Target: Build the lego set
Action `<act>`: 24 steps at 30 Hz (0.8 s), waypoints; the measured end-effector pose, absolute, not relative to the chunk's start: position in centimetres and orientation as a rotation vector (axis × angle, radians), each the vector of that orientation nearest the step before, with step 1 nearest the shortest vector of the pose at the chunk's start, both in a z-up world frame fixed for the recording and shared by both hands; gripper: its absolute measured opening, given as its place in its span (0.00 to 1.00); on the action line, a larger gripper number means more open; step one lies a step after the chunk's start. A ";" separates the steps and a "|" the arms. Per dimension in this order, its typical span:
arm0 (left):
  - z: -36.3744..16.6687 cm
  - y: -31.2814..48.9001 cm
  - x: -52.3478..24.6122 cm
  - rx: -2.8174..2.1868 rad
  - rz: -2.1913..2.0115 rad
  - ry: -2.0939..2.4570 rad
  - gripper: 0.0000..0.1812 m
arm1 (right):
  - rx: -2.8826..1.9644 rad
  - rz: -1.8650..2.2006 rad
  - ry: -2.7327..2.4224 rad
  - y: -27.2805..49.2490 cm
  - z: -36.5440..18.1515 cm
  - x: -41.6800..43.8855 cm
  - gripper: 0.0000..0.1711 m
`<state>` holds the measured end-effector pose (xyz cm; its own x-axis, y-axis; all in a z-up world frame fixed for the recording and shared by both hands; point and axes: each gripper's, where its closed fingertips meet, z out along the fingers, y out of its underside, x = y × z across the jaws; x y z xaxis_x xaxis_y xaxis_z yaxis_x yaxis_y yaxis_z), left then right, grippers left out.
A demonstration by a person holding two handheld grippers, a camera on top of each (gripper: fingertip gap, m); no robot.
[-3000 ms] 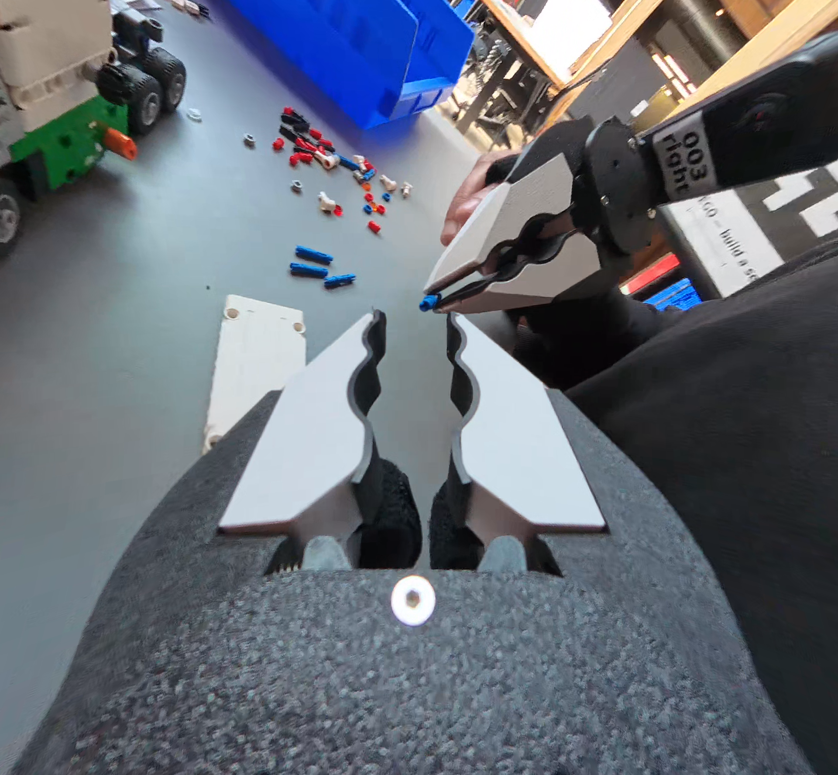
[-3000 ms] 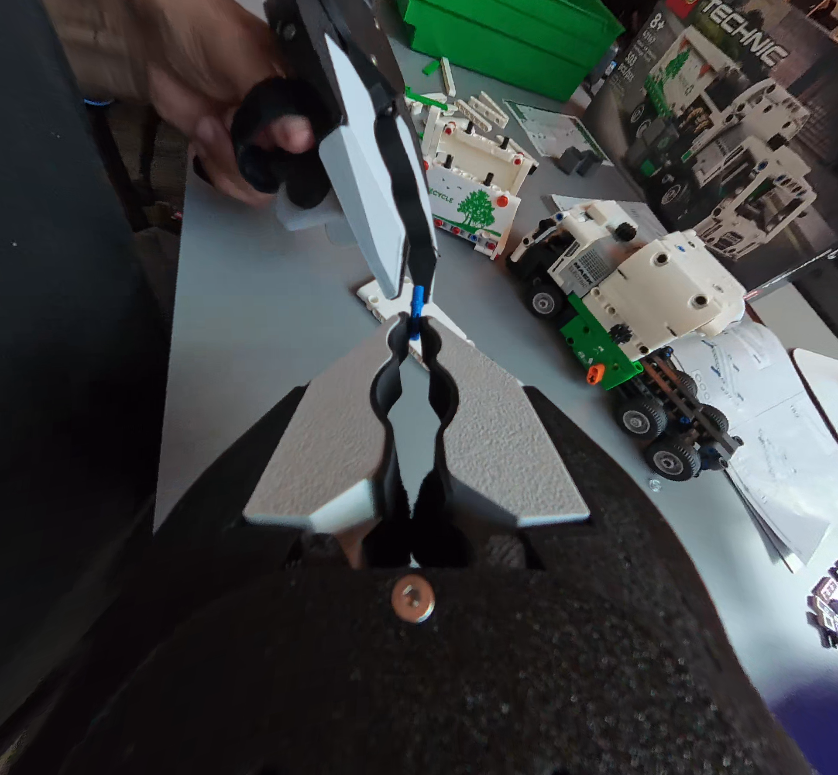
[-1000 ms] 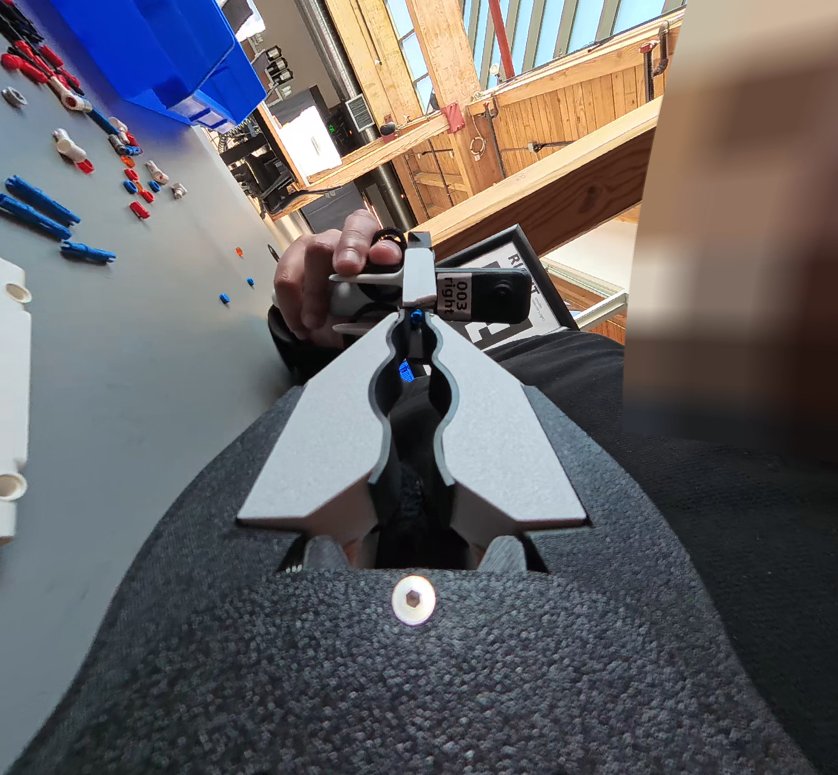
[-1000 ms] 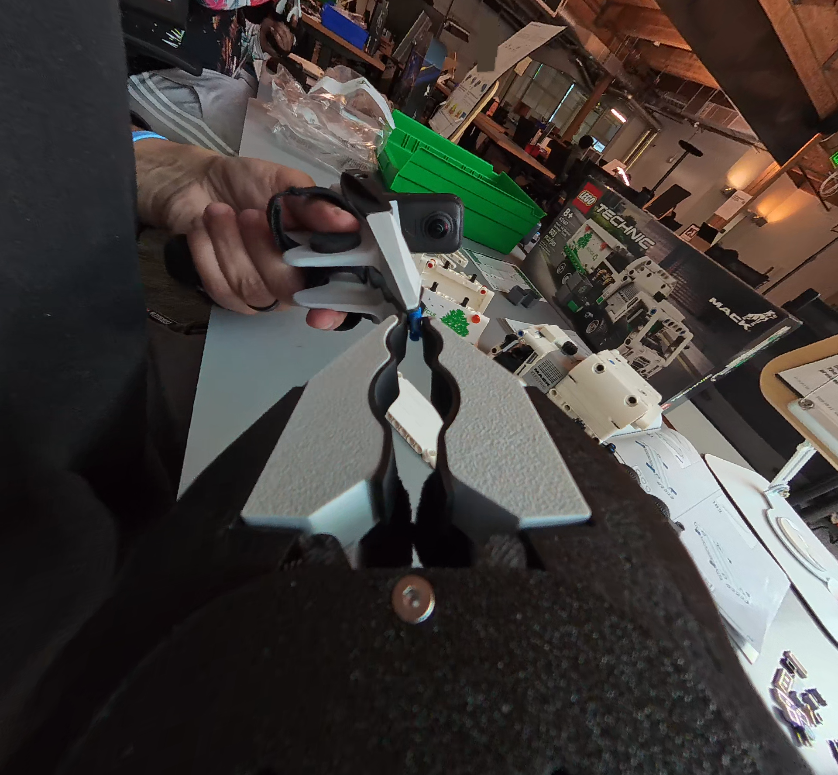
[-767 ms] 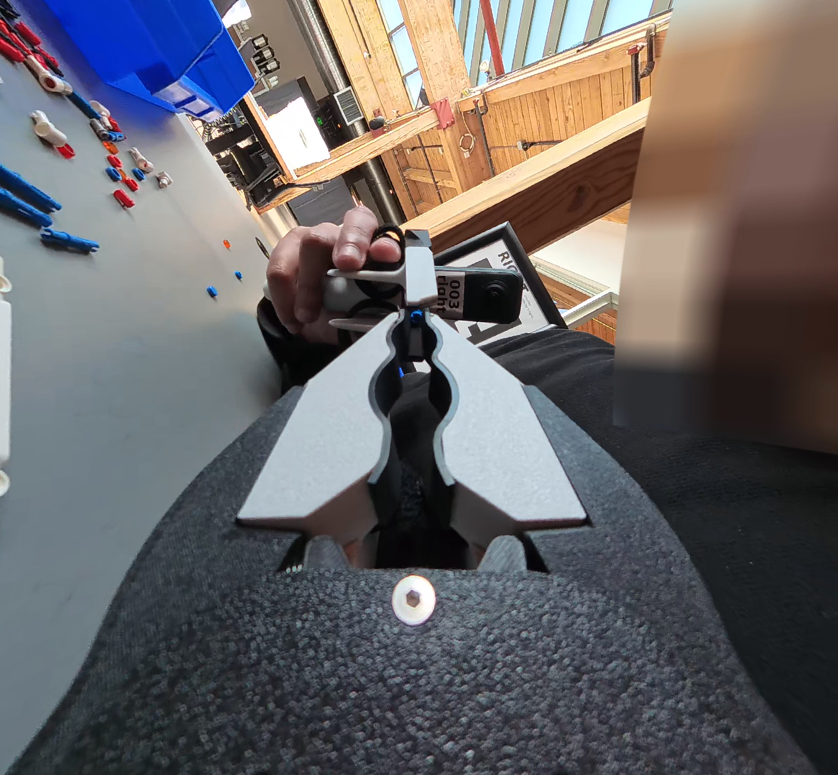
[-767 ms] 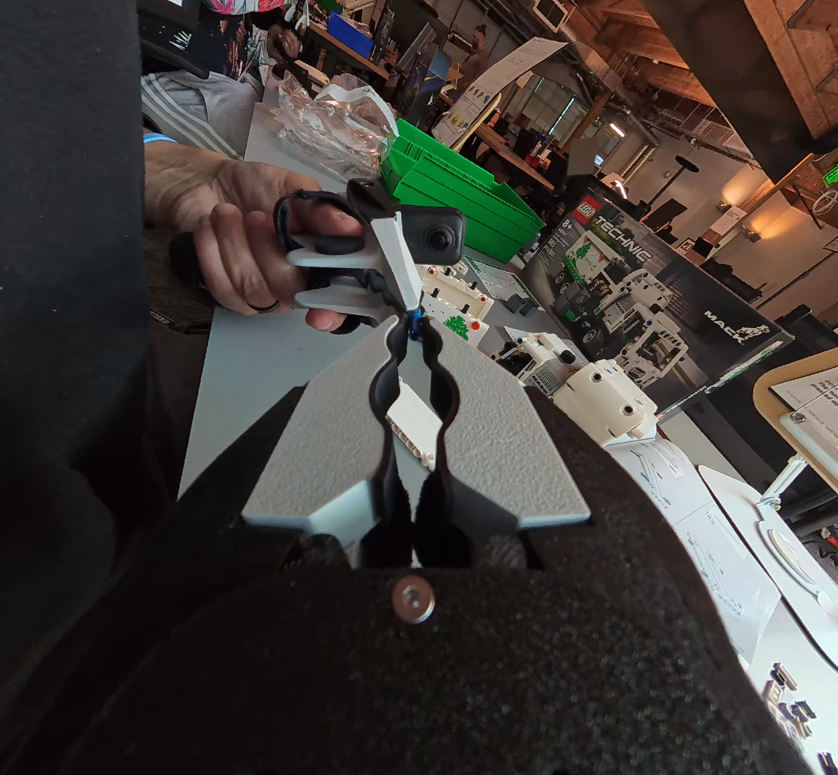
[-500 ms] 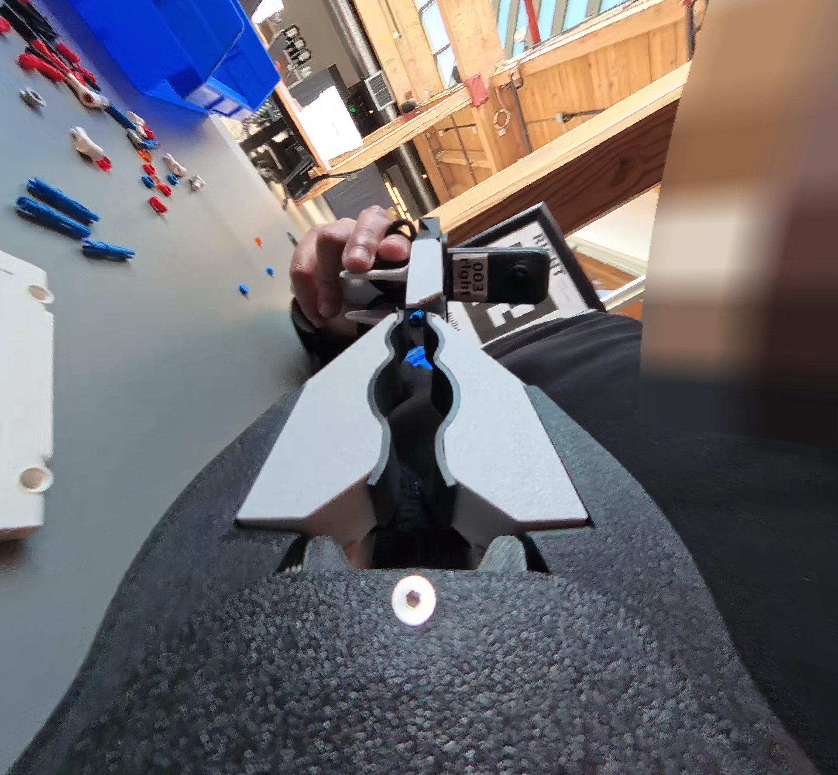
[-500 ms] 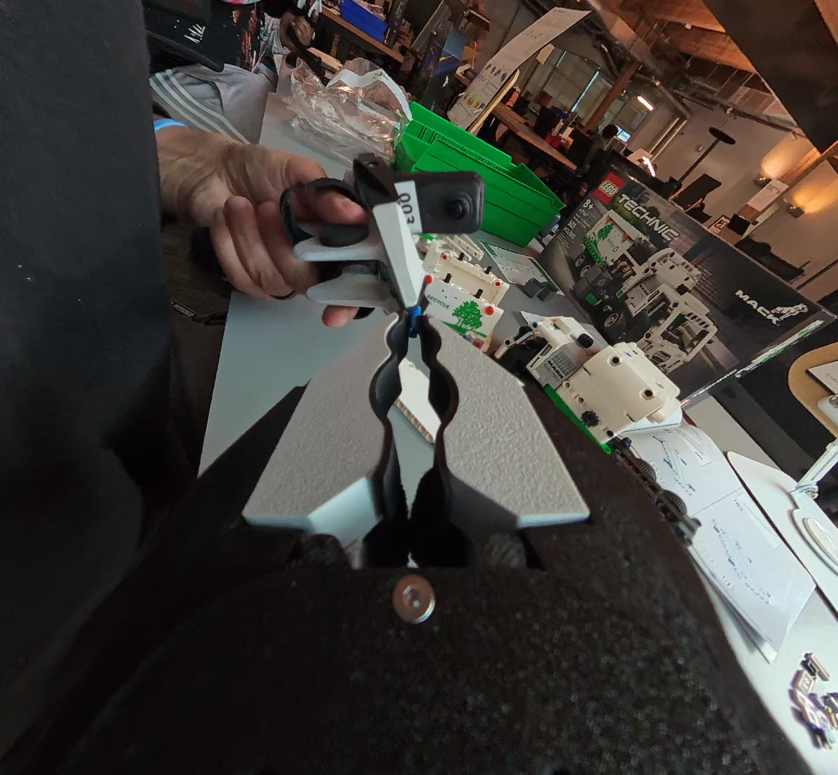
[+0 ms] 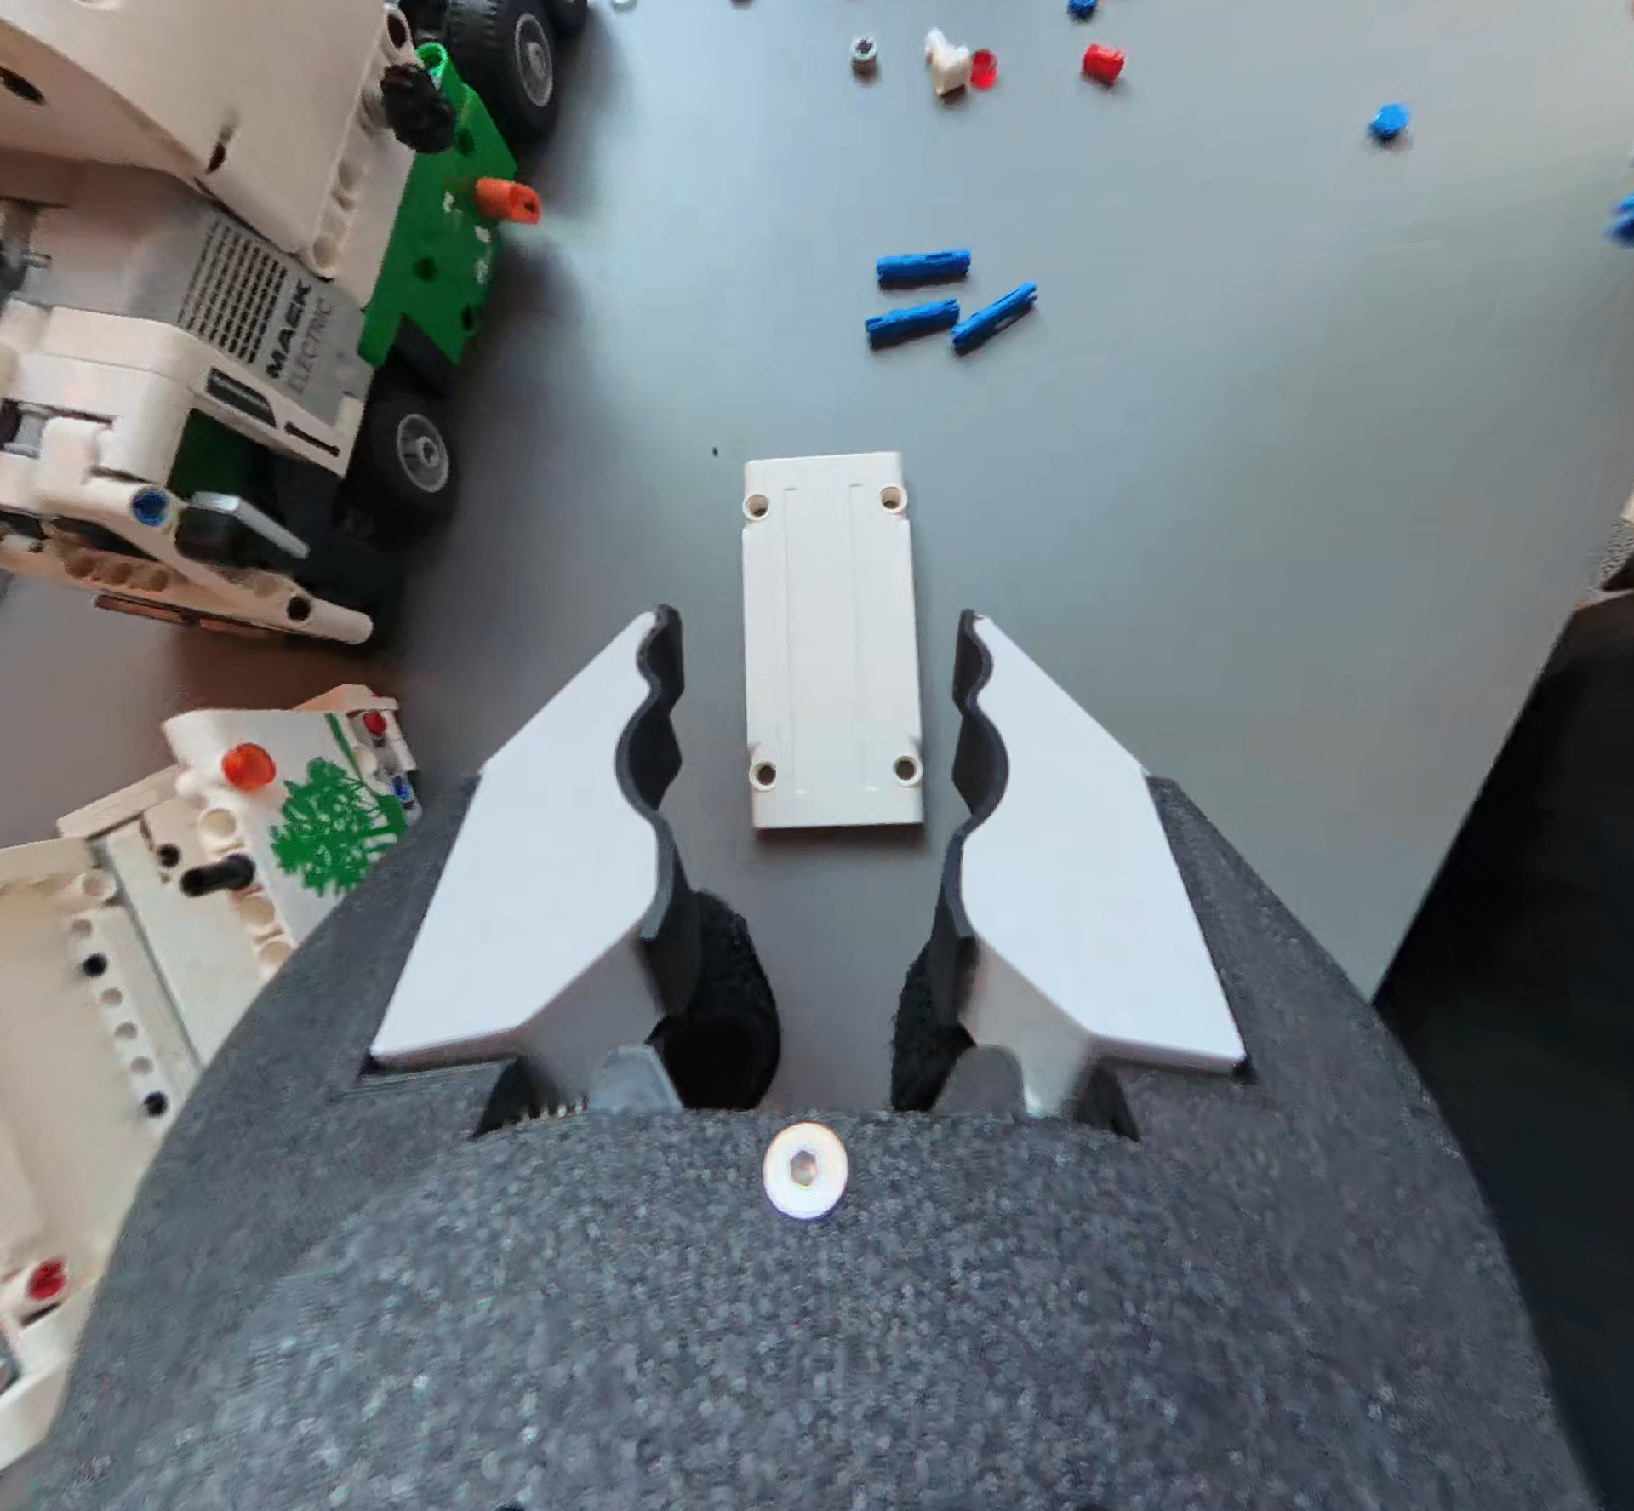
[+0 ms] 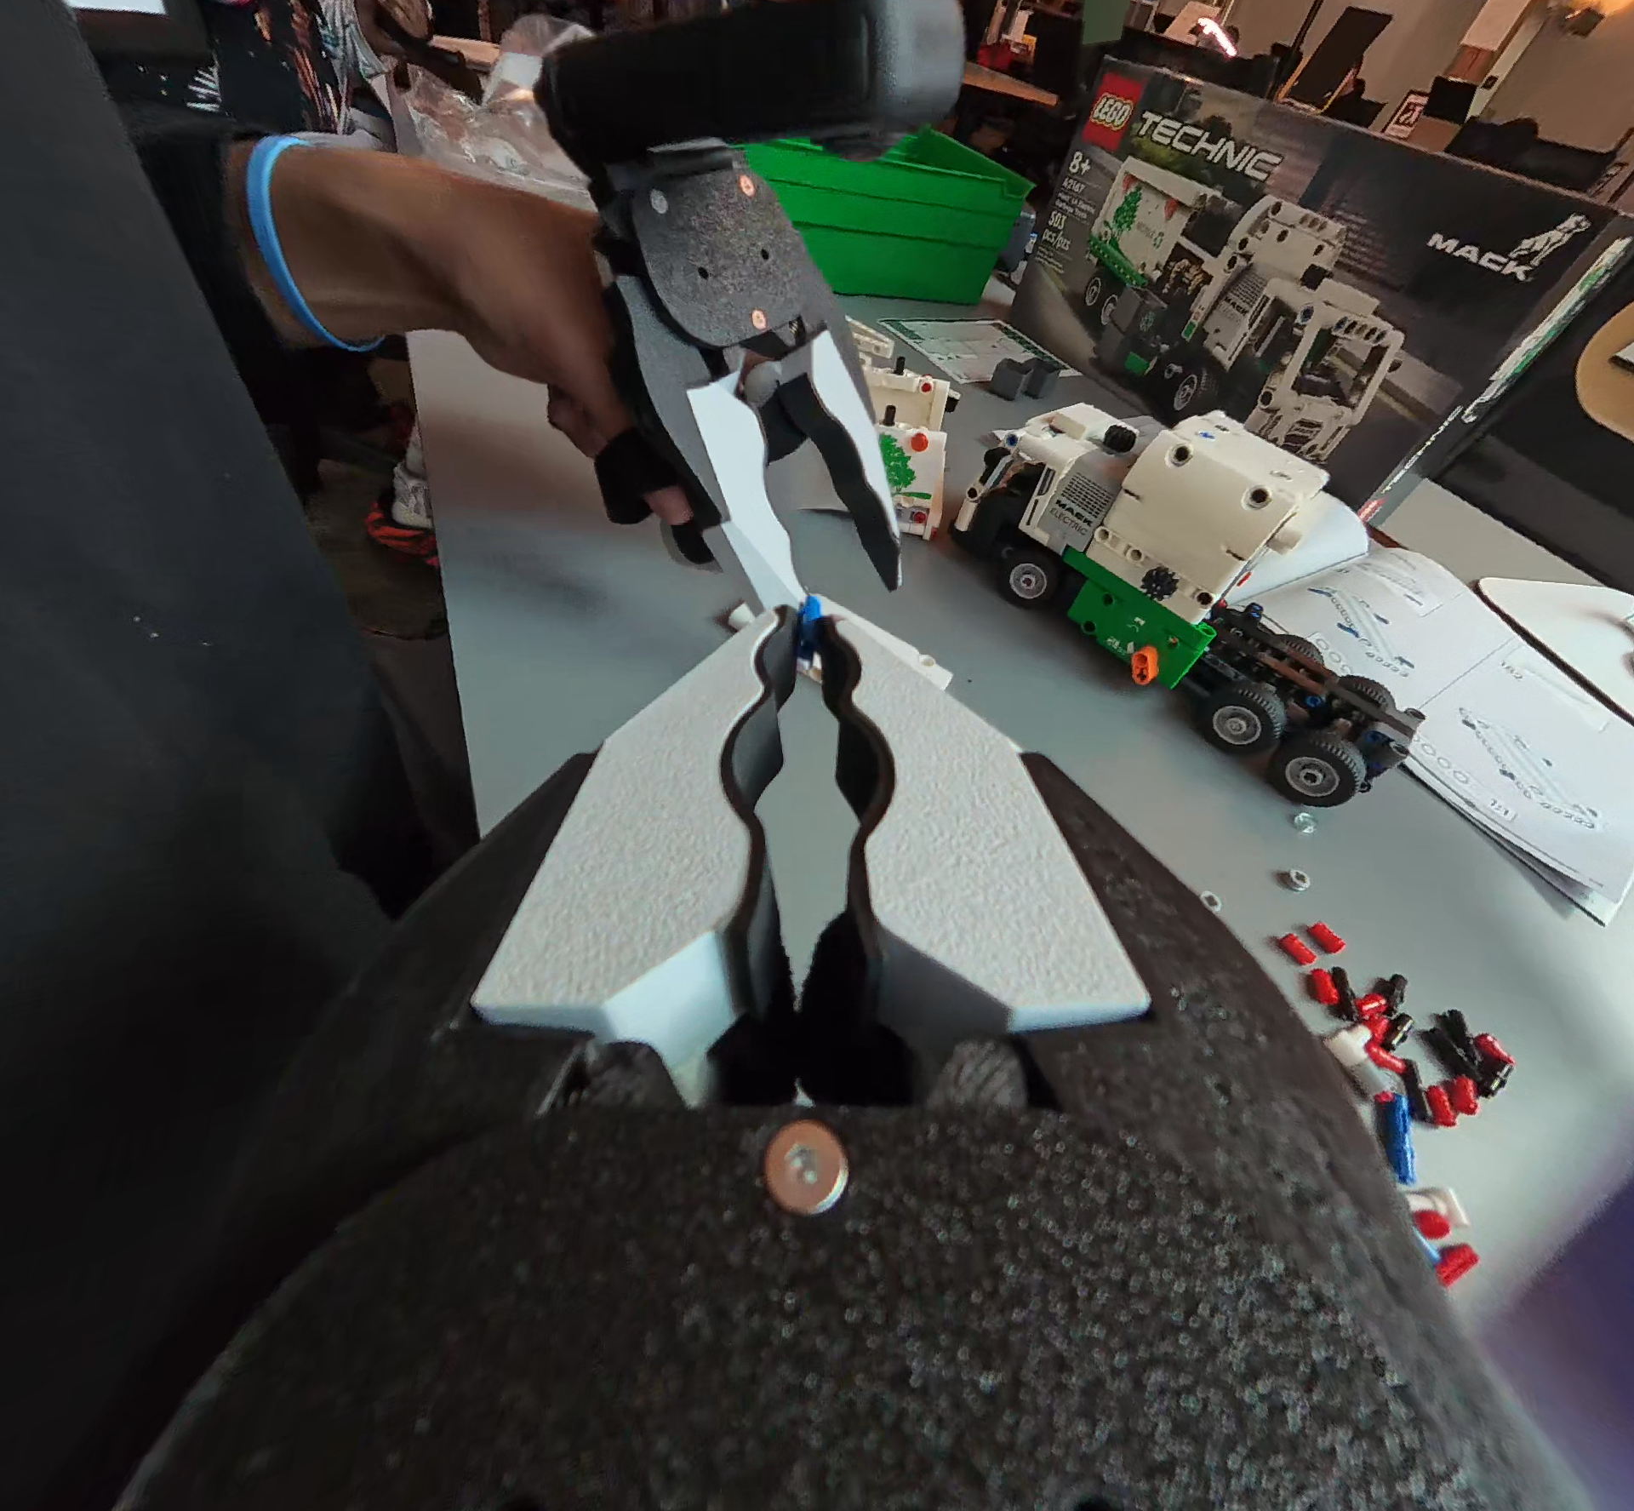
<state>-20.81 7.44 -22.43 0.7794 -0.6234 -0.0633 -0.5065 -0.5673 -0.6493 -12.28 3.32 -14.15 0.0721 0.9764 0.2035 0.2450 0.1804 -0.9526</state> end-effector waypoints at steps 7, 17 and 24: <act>-23.9 7.7 -20.2 -2.360 -0.282 0.797 0.30 | -1.273 0.972 -1.353 3.0 -13.9 -11.2 0.02; -22.5 8.7 -19.4 -2.241 -0.237 0.845 0.22 | -1.331 0.950 -1.330 4.5 -14.5 -10.7 0.02; -17.5 11.0 -18.2 -1.898 -0.537 0.460 0.22 | -1.580 0.966 -1.052 9.1 -15.2 -11.8 0.02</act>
<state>-18.23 11.00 -17.53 0.8246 -0.5444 0.1538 -0.0676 -0.3649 -0.9286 -11.78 9.10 -15.22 0.3117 0.9453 -0.0963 0.1762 -0.1571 -0.9717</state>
